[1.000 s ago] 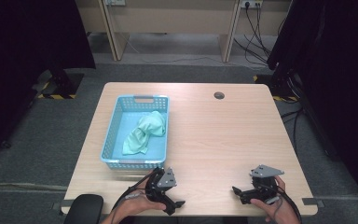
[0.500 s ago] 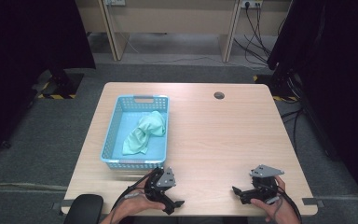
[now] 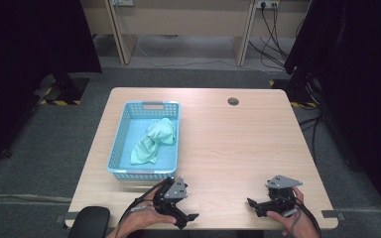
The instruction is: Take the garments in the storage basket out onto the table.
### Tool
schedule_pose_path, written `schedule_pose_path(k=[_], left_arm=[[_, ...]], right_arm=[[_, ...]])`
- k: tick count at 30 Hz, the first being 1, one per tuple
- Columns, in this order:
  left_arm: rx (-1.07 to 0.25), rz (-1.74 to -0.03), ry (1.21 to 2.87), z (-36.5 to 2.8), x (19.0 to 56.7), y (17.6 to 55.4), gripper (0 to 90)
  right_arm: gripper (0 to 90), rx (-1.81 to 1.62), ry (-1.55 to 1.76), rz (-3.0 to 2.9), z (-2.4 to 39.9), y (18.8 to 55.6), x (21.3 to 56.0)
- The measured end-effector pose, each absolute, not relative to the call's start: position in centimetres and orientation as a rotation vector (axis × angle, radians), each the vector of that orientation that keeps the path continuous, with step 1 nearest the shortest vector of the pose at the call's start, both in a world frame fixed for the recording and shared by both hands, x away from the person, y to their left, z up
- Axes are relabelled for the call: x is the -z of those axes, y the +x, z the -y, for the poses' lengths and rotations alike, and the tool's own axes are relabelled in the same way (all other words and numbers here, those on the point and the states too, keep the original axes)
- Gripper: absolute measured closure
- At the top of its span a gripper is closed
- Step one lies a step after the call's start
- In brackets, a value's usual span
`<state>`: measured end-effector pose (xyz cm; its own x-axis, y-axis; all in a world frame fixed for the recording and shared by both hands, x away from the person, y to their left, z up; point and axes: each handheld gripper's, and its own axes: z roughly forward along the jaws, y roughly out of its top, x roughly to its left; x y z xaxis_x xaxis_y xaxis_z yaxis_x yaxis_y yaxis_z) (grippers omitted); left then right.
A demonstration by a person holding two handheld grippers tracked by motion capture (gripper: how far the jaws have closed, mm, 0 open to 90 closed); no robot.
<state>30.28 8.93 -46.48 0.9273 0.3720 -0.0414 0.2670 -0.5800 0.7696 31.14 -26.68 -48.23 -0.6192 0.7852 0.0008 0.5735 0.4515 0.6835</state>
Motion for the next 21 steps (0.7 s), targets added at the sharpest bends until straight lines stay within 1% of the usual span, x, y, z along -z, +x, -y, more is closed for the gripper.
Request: schedule_pose_path(k=[6,17,21], left_arm=[[-0.169,-0.414,2.201,-8.6,45.2,29.6,2.8],[-0.182,-0.407,2.165,-8.3,43.9,29.2,2.8],[-0.167,-0.411,2.146,-8.3,43.5,29.2,2.8]], right_arm=[[0.3,-0.945,1.16,-2.39,26.7,31.1,48.2],[0.3,-0.945,1.161,-2.39,26.7,31.1,48.2],[0.3,-0.945,1.161,-2.39,26.7,31.1,48.2]])
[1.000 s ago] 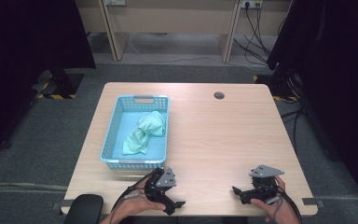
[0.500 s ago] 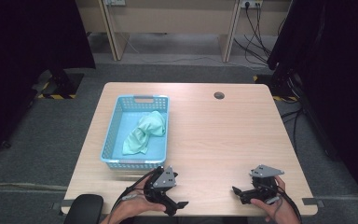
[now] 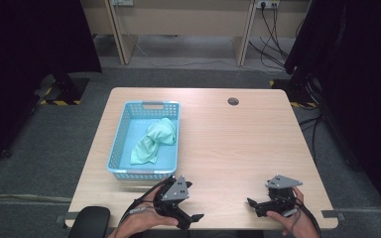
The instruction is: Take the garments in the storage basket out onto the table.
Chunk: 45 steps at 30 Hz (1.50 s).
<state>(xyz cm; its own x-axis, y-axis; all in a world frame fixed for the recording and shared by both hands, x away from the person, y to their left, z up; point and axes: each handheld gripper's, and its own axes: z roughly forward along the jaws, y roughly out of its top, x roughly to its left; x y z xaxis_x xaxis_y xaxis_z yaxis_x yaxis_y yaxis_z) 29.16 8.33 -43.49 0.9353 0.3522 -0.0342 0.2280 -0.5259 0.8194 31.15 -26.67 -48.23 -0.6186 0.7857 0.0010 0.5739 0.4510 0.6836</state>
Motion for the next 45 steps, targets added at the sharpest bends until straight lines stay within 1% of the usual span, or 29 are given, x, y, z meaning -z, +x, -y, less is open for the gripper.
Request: schedule_pose_path(k=[22,31,45], left_arm=[[-0.225,-0.445,2.093,-8.7,41.0,29.9,2.9],[-0.286,-0.489,2.053,-9.5,38.9,31.2,2.9],[-0.339,-0.564,2.049,-11.2,37.5,33.0,3.0]], right_arm=[[0.3,-0.944,1.161,-2.389,26.7,31.2,48.2],[0.3,-0.945,1.159,-2.389,26.7,31.2,48.2],[0.3,-0.945,1.16,-2.388,26.6,31.2,48.2]])
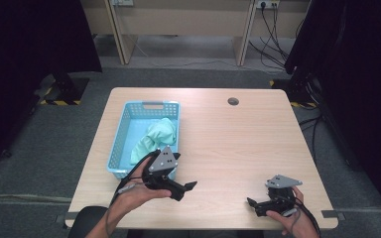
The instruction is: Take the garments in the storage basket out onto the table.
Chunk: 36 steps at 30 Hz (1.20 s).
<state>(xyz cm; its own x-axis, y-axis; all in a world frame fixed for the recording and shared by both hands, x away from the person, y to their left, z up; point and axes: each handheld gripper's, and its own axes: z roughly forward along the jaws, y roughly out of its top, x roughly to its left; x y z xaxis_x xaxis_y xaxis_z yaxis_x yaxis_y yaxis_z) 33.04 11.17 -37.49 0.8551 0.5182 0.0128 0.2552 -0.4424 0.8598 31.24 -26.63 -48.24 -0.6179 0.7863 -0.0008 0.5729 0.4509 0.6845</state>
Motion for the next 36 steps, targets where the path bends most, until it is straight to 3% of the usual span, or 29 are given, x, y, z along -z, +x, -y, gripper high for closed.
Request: schedule_pose_path(k=[36], left_arm=[[-0.437,-0.819,2.01,-16.0,36.1,39.3,3.5]], right_arm=[[0.3,-0.945,1.16,-2.388,26.6,31.3,48.2]])
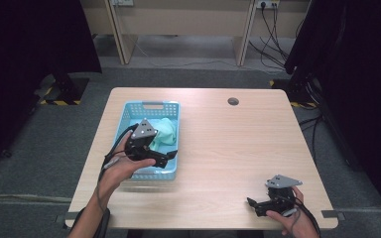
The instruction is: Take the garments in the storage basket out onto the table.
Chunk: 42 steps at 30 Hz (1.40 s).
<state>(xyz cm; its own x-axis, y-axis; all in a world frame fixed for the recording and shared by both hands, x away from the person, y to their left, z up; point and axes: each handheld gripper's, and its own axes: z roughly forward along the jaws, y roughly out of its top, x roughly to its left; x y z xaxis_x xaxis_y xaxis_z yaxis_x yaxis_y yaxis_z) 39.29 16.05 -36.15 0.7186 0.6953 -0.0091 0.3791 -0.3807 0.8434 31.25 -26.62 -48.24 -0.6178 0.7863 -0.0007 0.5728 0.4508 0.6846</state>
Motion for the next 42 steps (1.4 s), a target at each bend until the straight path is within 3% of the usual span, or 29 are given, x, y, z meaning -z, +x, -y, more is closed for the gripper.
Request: schedule_pose_path(k=[42], left_arm=[[-0.444,-0.967,2.01,-18.0,38.4,43.5,4.1]], right_arm=[[0.3,-0.945,1.16,-2.388,26.6,31.3,48.2]])
